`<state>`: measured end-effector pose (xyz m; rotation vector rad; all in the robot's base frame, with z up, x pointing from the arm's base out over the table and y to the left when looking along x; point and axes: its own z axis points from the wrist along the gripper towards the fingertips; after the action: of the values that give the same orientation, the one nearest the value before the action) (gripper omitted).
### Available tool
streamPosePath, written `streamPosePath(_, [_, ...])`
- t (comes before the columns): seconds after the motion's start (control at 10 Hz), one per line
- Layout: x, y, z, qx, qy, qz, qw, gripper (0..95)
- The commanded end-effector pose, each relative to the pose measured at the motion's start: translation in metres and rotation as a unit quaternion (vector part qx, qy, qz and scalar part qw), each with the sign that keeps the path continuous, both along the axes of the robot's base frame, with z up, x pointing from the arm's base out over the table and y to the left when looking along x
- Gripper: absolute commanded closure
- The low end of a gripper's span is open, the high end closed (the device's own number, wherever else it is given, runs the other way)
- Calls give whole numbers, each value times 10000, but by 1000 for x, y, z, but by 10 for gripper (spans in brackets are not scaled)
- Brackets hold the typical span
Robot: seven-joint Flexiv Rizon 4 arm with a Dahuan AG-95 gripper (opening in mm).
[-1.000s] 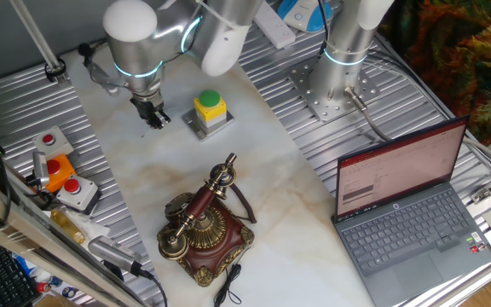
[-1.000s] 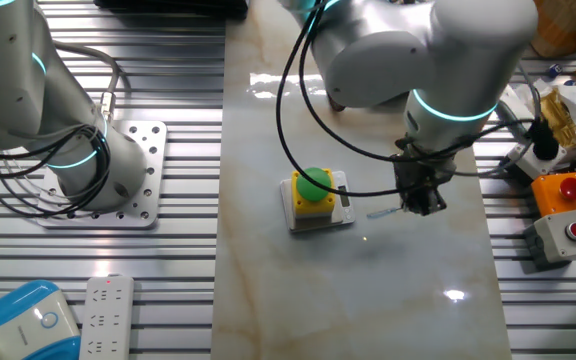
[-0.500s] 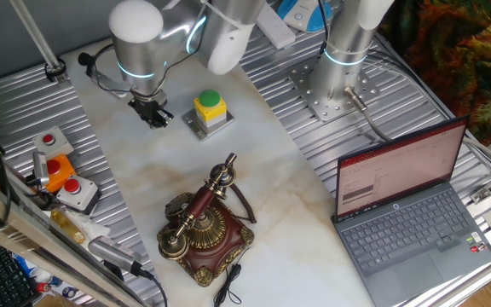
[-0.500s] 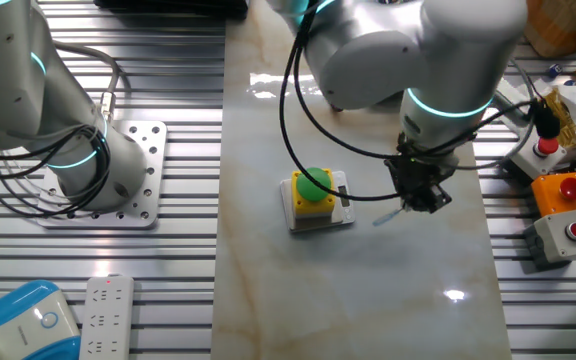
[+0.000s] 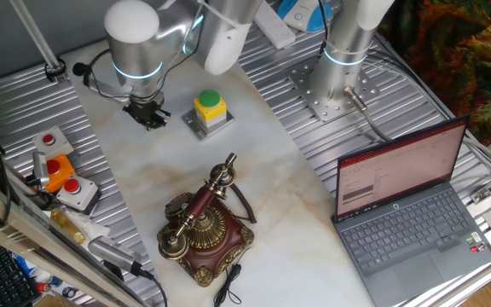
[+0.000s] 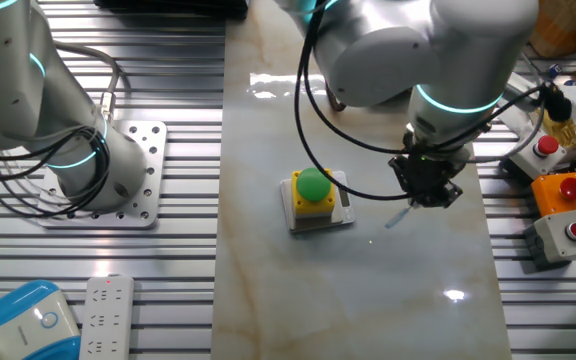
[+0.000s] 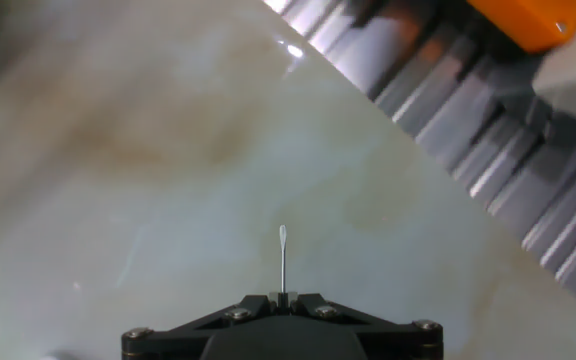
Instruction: Dial a number on an old rotary phone
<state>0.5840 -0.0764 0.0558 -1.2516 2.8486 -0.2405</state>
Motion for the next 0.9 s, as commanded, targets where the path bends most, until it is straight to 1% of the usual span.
streamPosePath(0.1, [2,4,-1,68,111,558,9984,950])
streamPosePath(0.3, [2,5,-1,121,133,842,9963,950])
streamPosePath(0.4, [2,5,-1,164,143,1053,9942,950])
streamPosePath(0.6, [4,7,0,102,200,1630,9864,950])
streamPosePath(0.7, [5,8,1,82,203,1828,9829,950])
streamPosePath(0.8, [5,9,1,57,194,2177,9758,950])
streamPosePath(0.9, [5,9,1,47,200,2307,9728,950])
